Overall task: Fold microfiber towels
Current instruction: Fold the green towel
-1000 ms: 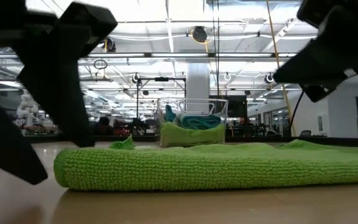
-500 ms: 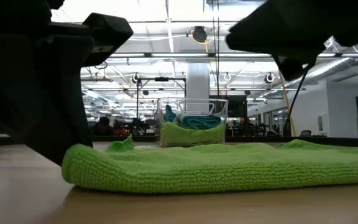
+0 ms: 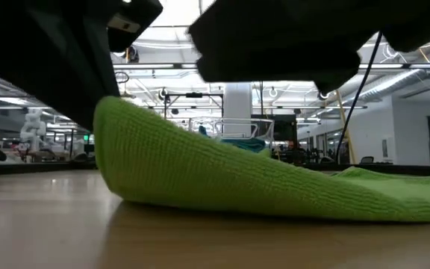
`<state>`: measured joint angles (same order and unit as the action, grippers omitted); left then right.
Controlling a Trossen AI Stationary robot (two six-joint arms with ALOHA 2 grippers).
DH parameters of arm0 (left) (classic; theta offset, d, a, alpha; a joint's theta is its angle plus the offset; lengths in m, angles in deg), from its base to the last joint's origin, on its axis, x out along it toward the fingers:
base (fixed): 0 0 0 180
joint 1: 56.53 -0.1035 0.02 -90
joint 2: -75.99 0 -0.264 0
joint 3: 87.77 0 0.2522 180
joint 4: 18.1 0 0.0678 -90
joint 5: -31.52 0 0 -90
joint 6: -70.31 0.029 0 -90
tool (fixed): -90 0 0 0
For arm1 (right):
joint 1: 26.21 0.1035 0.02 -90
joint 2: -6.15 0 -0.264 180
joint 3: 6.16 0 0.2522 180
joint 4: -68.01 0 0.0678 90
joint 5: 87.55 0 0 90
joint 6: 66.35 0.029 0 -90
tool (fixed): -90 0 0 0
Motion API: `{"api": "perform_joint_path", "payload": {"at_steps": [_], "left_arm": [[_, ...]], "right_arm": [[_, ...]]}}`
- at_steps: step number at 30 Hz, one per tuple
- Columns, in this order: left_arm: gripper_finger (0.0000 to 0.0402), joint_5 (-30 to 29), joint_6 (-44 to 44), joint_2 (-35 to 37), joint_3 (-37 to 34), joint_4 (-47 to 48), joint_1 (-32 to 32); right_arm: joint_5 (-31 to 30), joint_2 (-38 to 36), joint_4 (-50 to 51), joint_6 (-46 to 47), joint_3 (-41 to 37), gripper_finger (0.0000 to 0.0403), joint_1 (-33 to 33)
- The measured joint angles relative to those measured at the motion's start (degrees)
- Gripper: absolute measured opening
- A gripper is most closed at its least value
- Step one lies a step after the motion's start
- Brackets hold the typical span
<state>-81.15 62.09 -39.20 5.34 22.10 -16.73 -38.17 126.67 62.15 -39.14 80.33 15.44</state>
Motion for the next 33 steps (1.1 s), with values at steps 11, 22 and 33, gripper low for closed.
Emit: {"api": "perform_joint_path", "payload": {"at_steps": [11,22,33], "left_arm": [[0.0004,4.4,-0.3,0.3,0.0,-4.7,-3.7],[0.0004,7.2,-3.1,0.3,0.0,-4.5,-5.8],[0.0005,7.1,-7.1,0.3,0.0,-3.9,-5.8]], "right_arm": [[0.8,1.3,-0.2,-5.3,1.1,0.0174,-0.4],[2.0,1.3,2.4,-0.9,1.1,0.0178,-2.2],[4.7,4.0,0.7,6.8,1.0,0.0178,-2.5]]}}
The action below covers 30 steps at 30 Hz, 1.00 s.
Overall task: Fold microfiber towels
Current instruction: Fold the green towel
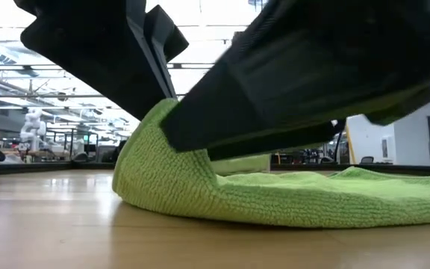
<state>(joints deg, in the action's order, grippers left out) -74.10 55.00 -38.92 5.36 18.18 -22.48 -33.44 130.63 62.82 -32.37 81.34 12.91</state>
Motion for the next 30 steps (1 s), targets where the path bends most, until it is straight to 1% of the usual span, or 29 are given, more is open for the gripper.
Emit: {"api": "perform_joint_path", "payload": {"at_steps": [4,7,9,14,16,18,20,22,25,28,30], "left_arm": [[0.0003,-0.7,-1.3,0.0,0.0,-0.1,0.0],[0.0005,-0.8,-1.8,0.0,0.0,-0.4,0.0],[0.0009,-0.9,-2.0,0.0,0.0,-0.4,0.0],[0.0008,-0.9,-2.3,0.0,0.0,-0.7,0.0],[0.0020,-0.9,-2.4,0.0,0.0,-0.7,0.1],[0.0053,0.5,-3.3,0.0,0.0,-0.7,0.0],[0.0102,0.9,-3.5,0.0,0.0,-0.7,0.1],[0.0156,-0.9,-4.5,0.0,0.0,0.9,0.6],[0.0231,-3.3,-5.9,1.0,0.0,7.7,1.9],[0.0283,-4.5,-7.1,3.0,0.0,13.2,3.3],[0.0305,-7.6,-7.2,3.7,0.0,16.6,4.6]], "right_arm": [[-0.6,0.2,-0.5,1.0,0.0,0.0174,-0.8],[-1.8,0.2,-0.5,1.1,0.0,0.0154,-1.1],[-1.5,0.2,-0.5,1.1,0.0,0.0130,-1.3],[-1.5,0.2,-0.4,1.0,0.0,0.0053,-1.3],[-1.2,0.2,-0.4,0.9,0.0,0.0023,-1.3],[-1.0,0.2,-0.4,0.5,0.0,0.0007,-1.2],[-0.5,0.2,-0.4,0.5,0.0,0.0007,-1.2],[0.2,0.2,-0.5,0.3,0.0,0.0009,-1.2],[0.9,0.2,-0.5,-0.9,0.0,0.0004,-1.2],[2.3,-0.5,0.3,-1.7,0.0,0.0003,-0.6],[3.2,-1.2,1.2,-1.8,0.0,0.0003,-0.1]]}}
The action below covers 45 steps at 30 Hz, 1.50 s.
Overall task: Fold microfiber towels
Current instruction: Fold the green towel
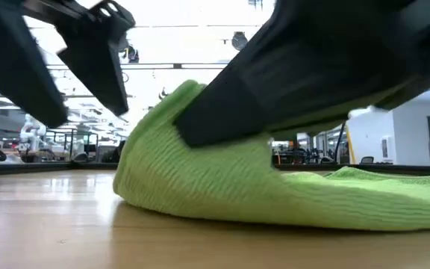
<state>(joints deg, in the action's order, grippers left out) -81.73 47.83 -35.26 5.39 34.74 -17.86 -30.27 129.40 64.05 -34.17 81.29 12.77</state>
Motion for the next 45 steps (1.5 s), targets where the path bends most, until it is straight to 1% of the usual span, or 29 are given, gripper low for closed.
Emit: {"api": "perform_joint_path", "payload": {"at_steps": [2,4,7,9,11,14,17,19,21,24,28,31,35,37,38,42,45], "left_arm": [[0.0315,-4.0,3.0,0.0,0.0,1.9,1.4],[0.0318,-8.0,6.9,-0.3,-0.1,4.2,2.5],[0.0313,-8.4,12.4,-1.7,-1.2,2.5,2.6],[0.0309,-8.6,14.1,-2.1,-2.7,2.2,2.0],[0.0303,-9.2,16.6,-2.1,-4.5,-3.0,1.6],[0.0289,-9.9,21.9,-2.1,-7.9,-8.1,1.4],[0.0265,-10.8,27.5,-2.1,-11.4,-17.4,1.5],[0.0245,-12.5,30.7,-2.2,-13.4,-21.5,1.6],[0.0226,-12.8,33.1,-2.1,-14.7,-24.6,1.6],[0.0196,-12.4,35.4,-2.0,-16.6,-27.8,0.9],[0.0152,-12.0,37.3,-2.0,-17.8,-29.5,-0.3],[0.0115,-10.0,38.5,-2.0,-17.9,-30.0,-1.6],[0.0054,-5.3,38.2,-1.9,-17.8,-29.2,-3.8],[0.0019,-3.3,34.9,-1.8,-17.8,-28.6,-4.7],[0.0011,-2.9,32.4,-1.5,-17.8,-28.0,-5.0],[0.0011,-2.6,22.4,1.3,-18.1,-24.3,-5.4],[0.0006,-4.5,16.3,6.5,-18.0,-20.5,-4.9]], "right_arm": [[0.1,-0.6,1.1,-0.3,0.0,0.0003,0.6],[0.6,-1.1,1.9,-0.4,0.0,0.0003,1.0],[1.5,-2.0,2.7,-1.1,0.0,0.0002,1.2],[1.5,-2.5,3.7,-1.7,0.0,0.0002,1.3],[1.5,-3.2,5.2,-1.8,0.0,0.0002,1.3],[1.4,-4.3,7.6,-1.9,0.0,0.0001,1.2],[1.5,-4.6,8.2,-2.3,0.0,0.0001,1.3],[1.6,-4.7,8.4,-2.9,0.0,0.0001,1.3],[2.6,-4.8,8.6,-2.8,0.0,0.0001,1.3],[2.9,-4.8,9.0,-2.9,0.0,0.0001,1.3],[3.0,-4.8,9.1,-3.0,0.0,0.0001,1.3],[3.0,-4.8,9.3,-3.2,0.0,0.0001,1.3],[3.0,-5.2,9.6,-4.2,0.0,0.0001,1.3],[2.9,-5.9,10.6,-4.9,0.0,0.0001,1.3],[2.8,-6.3,11.0,-5.1,0.0,0.0001,1.3],[1.3,-8.4,14.4,-6.9,0.0,0.0000,0.2],[0.9,-10.7,15.8,-10.2,0.0,0.0000,-1.1]]}}
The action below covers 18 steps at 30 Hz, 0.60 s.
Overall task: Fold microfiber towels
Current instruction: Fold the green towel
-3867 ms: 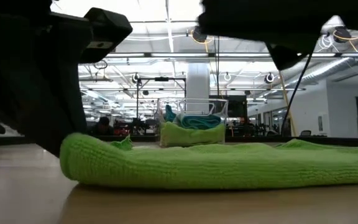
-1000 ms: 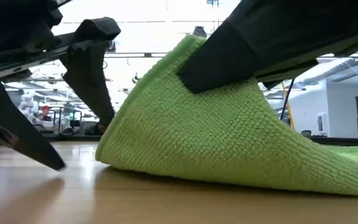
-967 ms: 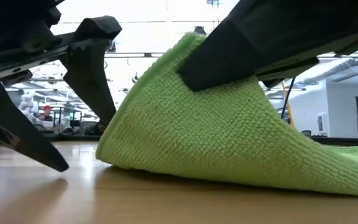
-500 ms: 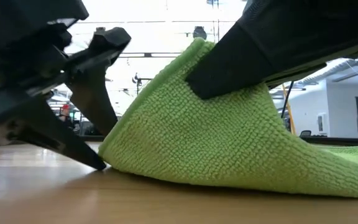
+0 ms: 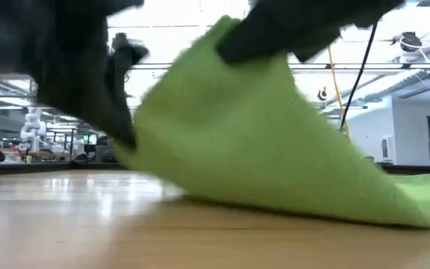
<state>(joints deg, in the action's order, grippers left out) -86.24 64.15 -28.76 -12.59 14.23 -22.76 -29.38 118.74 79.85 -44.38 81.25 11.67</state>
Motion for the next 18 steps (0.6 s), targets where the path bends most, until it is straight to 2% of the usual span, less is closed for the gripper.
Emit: {"api": "perform_joint_path", "payload": {"at_steps": [3,6,13,15,18], "left_arm": [[0.0008,-4.6,-6.3,6.5,0.1,4.2,0.9],[0.0005,-7.2,-9.4,12.5,0.1,3.7,1.1],[0.0005,-11.6,-8.4,21.9,0.5,0.3,2.0],[0.0004,-12.4,-7.6,22.8,1.1,-0.2,1.7],[0.0004,-12.8,-6.1,23.0,3.1,-0.5,0.1]], "right_arm": [[-0.9,-3.8,3.3,-1.7,0.0,0.0000,-1.2],[-4.2,-8.9,7.2,-5.0,0.0,0.0000,-1.9],[-5.1,-21.1,5.4,-18.8,-2.9,0.0000,-6.1],[-2.0,-23.5,3.4,-21.3,-4.0,0.0000,-8.9],[7.3,-26.3,1.2,-23.4,-6.0,0.0000,-13.1]]}}
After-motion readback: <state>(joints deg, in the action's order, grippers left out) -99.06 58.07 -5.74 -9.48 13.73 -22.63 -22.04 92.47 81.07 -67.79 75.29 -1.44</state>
